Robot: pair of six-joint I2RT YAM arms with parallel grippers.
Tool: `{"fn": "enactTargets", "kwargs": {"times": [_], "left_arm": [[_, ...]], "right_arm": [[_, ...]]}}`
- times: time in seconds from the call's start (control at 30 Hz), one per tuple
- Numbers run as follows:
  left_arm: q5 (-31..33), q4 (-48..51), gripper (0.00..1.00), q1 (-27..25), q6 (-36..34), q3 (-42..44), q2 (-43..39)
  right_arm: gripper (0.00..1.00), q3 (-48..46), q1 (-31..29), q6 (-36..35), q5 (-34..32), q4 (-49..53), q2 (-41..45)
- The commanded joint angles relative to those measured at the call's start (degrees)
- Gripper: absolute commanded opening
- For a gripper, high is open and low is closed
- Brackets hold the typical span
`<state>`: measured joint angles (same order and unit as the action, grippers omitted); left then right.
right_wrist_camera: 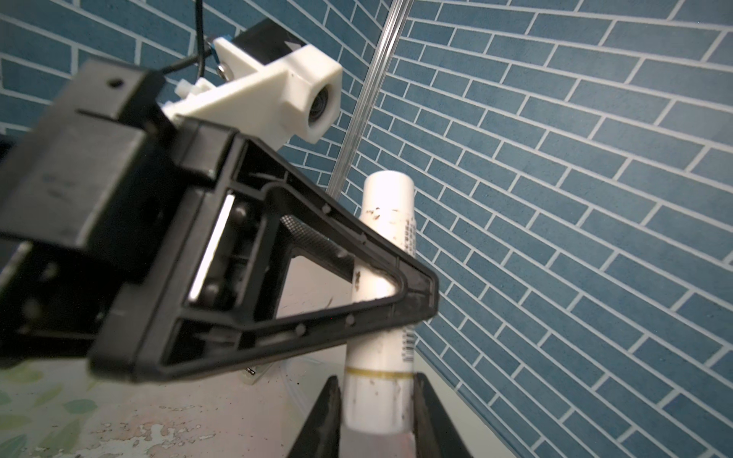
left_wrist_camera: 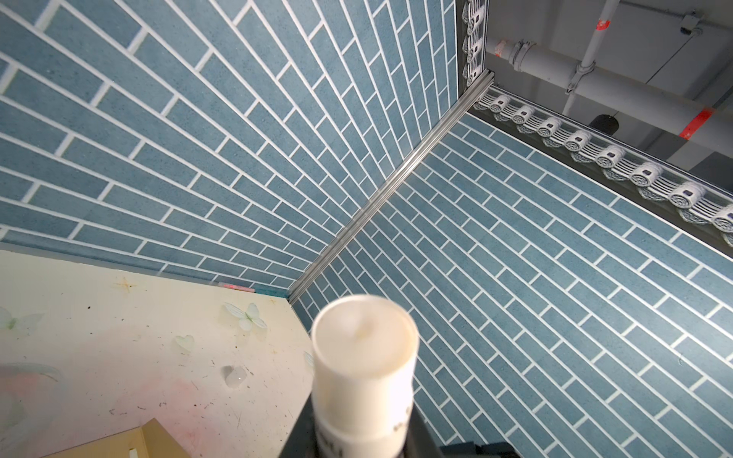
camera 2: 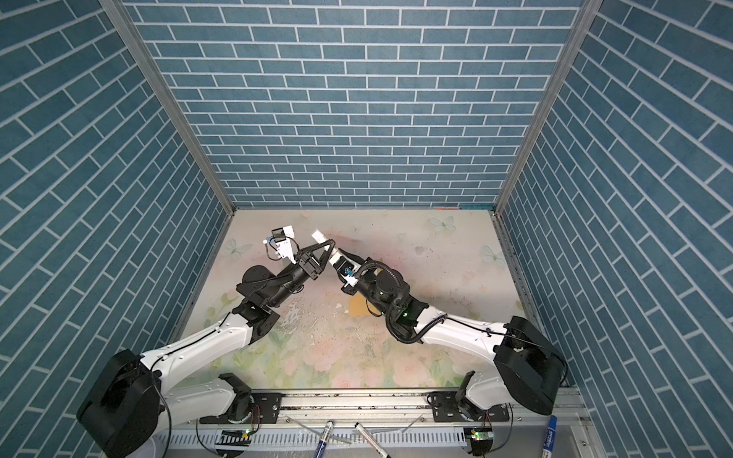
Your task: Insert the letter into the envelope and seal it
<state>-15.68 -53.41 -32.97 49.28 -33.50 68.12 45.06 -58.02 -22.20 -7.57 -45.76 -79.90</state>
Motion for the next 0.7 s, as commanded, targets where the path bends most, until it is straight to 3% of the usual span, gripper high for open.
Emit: {"fn": "enactTargets", "kwargs": {"times": [0.0, 0.2, 0.3, 0.37, 0.47, 0.67], "left_arm": [[-0.19, -0.92, 0.0, 0.06, -0.35, 0.28, -0.36], [-0.56, -0.29, 0.0, 0.06, -2.02, 0.4, -0.34], [-1.21, -0.21, 0.0, 0.05, -3.75, 0.54, -0.19], [-1.85, -0.63, 0.0, 0.01, -4.69, 0.77, -0.12], [-3.45, -1.97, 0.0, 0.08, -6.28, 0.8, 0.04], [-6.65, -5.16, 0.0, 0.09, -8.1, 1.0, 0.71]], "right_arm": [[0.21, 2.83, -0.6, 0.28, -0.29, -1.99, -0.79], [0.0, 4.51, -0.4, 6.29, 0.77, 1.93, 0.65], [0.0, 6.4, 0.95, 12.24, 5.15, 7.7, 2.21], [0.0, 8.19, 4.06, 19.42, 11.95, 12.6, 3.05], [0.0, 11.1, 10.87, 32.72, 28.05, 16.53, 2.47], [0.0, 15.79, 19.73, 55.49, 53.1, 10.49, -4.28]]}}
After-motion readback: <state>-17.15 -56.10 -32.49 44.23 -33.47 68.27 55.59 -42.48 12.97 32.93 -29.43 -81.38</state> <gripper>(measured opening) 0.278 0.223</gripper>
